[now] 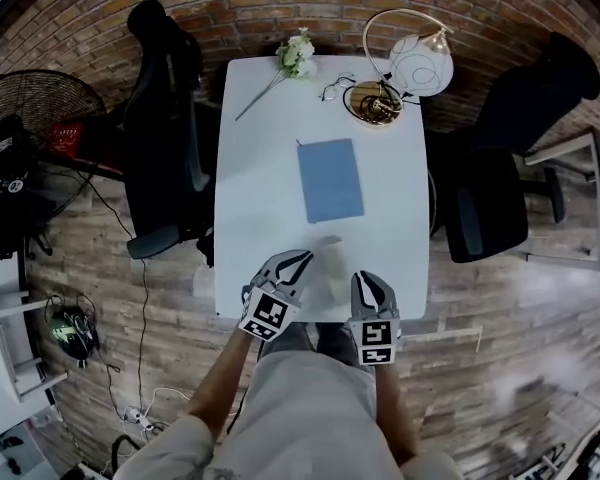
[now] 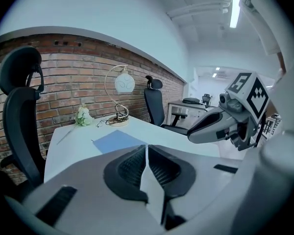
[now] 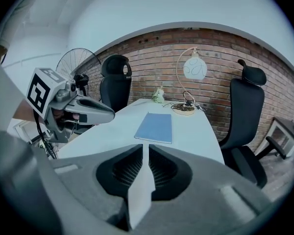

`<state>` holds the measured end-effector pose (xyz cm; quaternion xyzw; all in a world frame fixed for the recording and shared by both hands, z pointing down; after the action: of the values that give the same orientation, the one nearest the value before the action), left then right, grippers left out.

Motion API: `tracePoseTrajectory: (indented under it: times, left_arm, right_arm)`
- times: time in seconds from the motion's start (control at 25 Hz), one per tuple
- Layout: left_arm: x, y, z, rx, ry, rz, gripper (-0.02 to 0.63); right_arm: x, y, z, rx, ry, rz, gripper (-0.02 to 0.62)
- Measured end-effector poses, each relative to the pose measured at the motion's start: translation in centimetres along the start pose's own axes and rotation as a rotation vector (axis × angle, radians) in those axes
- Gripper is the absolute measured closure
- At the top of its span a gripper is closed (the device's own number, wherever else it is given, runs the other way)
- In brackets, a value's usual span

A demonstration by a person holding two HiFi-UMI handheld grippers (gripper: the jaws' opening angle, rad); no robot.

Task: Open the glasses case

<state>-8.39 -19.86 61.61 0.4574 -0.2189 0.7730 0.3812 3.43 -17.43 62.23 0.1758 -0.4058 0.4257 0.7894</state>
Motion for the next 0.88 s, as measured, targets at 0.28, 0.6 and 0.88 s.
tracePoseTrajectory:
  times: [0.28,0.6,0.88]
  left_arm:
    - [2.4,-0.5,1.1,0.054,0.052,0.013,0.603]
    - [4.6,-1.2,2.2,0.097,0.101,0.03,0.603]
    - [6.1,-1.5,3.6,0.124,0.143,0.038,0.603]
  right_arm:
    - [1.8,0.7,1.0,0.027,0.043,0.001,0.569]
    - [3.8,1.0,2.0,0.044,0.092,0.005,0.565]
    - [5.3,1.2,3.1,0.034,0.141,-0.004,0.532]
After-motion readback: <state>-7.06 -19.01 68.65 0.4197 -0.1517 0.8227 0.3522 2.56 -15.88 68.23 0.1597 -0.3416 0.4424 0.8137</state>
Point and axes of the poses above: the fingertips, and each gripper's own axes: z forward along the fingers, y to its left, x out of its underside, the point moved 2 cm from there along -z, backward along the fingers
